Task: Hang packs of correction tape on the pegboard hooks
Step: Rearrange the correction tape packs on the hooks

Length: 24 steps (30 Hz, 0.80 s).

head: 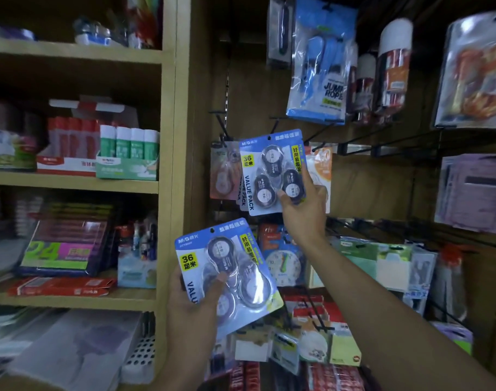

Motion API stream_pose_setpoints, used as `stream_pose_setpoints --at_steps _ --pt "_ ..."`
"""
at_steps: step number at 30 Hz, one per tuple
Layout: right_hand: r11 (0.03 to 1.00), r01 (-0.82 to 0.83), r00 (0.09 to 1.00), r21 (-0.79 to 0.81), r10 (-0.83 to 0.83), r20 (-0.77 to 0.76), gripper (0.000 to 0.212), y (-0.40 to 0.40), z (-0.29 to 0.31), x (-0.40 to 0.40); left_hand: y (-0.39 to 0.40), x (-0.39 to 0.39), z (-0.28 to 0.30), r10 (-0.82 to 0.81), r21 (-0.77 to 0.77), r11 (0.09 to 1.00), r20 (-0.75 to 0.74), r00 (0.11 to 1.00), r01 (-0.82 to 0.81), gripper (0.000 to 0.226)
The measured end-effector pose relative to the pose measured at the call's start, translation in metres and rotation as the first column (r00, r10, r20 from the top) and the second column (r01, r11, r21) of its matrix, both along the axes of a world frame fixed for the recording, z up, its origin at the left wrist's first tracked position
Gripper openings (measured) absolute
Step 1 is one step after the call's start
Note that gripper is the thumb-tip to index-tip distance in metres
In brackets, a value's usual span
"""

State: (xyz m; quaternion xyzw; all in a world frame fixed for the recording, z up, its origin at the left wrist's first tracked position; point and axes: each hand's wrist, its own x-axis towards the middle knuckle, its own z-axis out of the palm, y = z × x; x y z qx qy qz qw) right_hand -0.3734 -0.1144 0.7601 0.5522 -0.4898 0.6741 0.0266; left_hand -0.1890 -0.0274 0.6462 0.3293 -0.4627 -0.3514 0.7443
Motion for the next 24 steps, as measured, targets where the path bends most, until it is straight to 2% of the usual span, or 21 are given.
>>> stream_pose_setpoints --at_steps 4,9,13,16,19,24 --pt "0.995 0.077 0.995 0.059 -0.073 -0.067 0.078 -0.004 -0.001 0.001 -0.004 0.002 0.002 0.002 -0.009 1.0 -0.008 1.0 -0.002 0.038" --pt "0.998 0.059 0.998 0.002 -0.059 0.01 0.079 -0.008 -0.004 0.002 -0.005 -0.001 0.003 -0.001 -0.03 1.0 -0.005 1.0 0.001 0.034" --pt "0.995 0.08 0.996 0.059 -0.081 0.026 0.078 -0.016 -0.007 0.0 -0.007 0.0 0.007 -0.029 -0.041 0.999 -0.011 1.0 0.028 0.039" --pt "0.985 0.106 0.994 0.139 -0.102 -0.04 0.075 -0.025 -0.004 -0.004 -0.007 0.0 0.011 -0.03 -0.073 0.997 0.032 0.999 0.032 0.04" --pt "0.963 0.141 0.978 0.23 -0.099 -0.182 0.078 -0.032 0.003 -0.009 -0.006 -0.002 0.018 -0.046 -0.081 0.995 0.088 0.995 0.053 0.04" --pt "0.926 0.226 0.937 0.303 -0.121 -0.329 0.081 -0.029 0.013 -0.015 -0.007 -0.008 0.025 -0.093 -0.085 0.991 0.094 0.991 0.101 0.044"
